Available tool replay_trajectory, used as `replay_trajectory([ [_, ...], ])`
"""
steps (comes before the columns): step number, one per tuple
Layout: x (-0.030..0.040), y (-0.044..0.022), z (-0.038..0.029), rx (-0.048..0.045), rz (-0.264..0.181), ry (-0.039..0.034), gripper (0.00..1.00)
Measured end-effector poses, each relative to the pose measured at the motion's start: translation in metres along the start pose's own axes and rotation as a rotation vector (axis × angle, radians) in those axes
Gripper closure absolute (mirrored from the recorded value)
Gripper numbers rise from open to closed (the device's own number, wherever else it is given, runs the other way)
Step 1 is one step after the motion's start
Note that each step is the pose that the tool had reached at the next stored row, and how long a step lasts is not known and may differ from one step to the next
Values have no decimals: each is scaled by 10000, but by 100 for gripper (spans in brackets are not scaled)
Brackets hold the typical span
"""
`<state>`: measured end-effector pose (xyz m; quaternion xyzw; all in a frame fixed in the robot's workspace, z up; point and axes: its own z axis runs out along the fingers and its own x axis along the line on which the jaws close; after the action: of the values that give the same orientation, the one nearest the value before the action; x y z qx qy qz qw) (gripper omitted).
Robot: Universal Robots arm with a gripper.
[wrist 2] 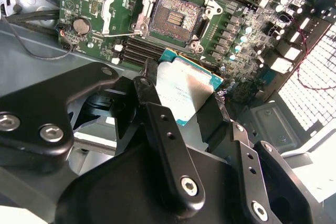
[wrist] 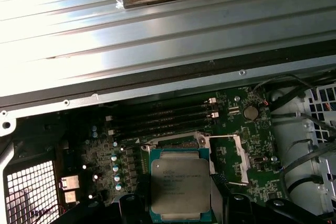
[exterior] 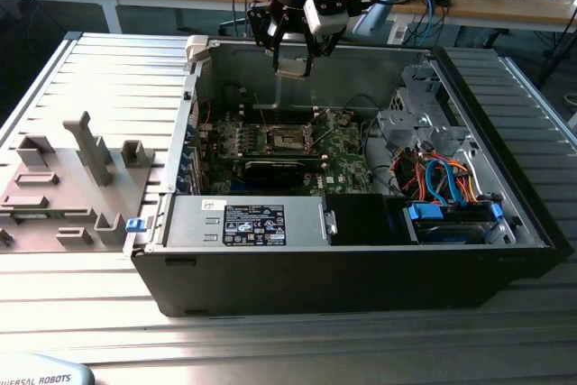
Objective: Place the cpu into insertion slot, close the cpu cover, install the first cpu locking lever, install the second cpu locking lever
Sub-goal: 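Place the cpu into insertion slot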
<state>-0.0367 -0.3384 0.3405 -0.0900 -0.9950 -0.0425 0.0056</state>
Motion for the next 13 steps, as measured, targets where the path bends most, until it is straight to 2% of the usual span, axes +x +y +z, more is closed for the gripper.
replay_trajectory([
  [13, 0, 0, 0, -4, 174, -15, 46],
])
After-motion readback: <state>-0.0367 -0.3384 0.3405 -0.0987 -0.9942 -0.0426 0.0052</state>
